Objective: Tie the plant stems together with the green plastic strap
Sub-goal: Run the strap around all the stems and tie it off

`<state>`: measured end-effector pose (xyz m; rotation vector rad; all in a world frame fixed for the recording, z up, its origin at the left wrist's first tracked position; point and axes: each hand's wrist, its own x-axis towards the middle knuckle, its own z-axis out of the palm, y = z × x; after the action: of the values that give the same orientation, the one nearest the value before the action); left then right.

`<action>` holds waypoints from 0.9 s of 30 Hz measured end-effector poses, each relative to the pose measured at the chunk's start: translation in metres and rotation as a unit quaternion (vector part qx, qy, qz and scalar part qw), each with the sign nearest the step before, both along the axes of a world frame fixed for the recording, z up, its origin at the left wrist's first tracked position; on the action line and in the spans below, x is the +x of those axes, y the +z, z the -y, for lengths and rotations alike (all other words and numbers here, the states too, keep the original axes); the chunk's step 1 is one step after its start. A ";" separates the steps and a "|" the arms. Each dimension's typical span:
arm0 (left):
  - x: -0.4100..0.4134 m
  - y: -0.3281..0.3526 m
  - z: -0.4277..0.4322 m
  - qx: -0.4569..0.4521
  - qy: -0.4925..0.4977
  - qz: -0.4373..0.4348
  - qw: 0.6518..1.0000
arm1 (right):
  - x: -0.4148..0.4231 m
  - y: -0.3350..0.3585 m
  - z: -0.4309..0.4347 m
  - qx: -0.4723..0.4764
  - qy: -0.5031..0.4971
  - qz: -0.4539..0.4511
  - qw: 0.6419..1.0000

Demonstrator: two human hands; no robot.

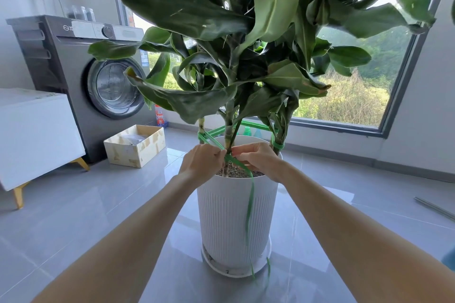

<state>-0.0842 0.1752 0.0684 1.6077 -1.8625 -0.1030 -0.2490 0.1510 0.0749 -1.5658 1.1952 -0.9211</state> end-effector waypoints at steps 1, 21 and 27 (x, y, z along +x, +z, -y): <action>-0.003 0.001 0.002 0.012 0.014 -0.043 0.999 | 0.001 0.000 -0.001 -0.009 -0.009 -0.002 1.000; 0.011 0.004 0.002 -0.046 0.018 -0.094 0.994 | 0.018 -0.003 -0.009 -0.159 -0.133 -0.052 0.977; 0.009 0.007 0.002 -0.039 0.003 -0.080 0.996 | 0.019 -0.005 -0.007 -0.161 -0.136 -0.048 0.976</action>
<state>-0.0755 0.1733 0.0757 1.5078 -1.7183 -0.1503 -0.2300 0.1584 0.0701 -1.7438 1.4067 -1.2804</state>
